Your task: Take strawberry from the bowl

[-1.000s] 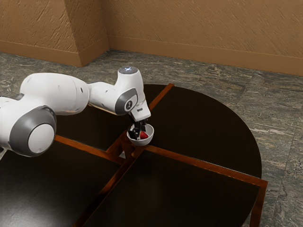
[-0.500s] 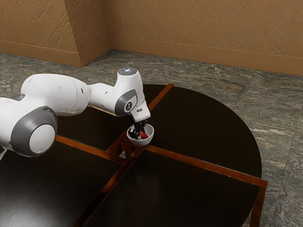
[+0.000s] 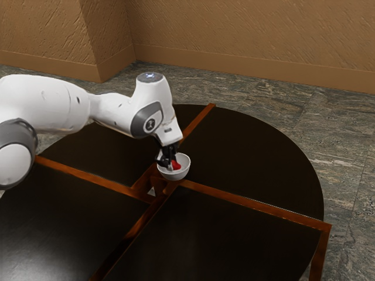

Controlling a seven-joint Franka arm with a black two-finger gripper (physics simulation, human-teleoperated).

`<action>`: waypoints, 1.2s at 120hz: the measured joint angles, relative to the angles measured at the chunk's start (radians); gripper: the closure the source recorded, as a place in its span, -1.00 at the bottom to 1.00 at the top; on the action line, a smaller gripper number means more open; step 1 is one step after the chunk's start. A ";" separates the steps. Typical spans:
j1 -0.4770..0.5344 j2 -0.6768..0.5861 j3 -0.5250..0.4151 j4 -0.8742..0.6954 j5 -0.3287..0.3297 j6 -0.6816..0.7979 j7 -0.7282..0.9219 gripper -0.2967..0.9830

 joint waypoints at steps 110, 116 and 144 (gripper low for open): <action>-0.128 -0.505 -0.018 0.004 0.086 -0.316 -0.577 -0.46; -0.096 -0.542 -0.012 0.030 0.096 -0.385 -0.632 -0.48; 0.113 -0.645 -0.027 0.021 0.108 -0.639 -0.832 -0.52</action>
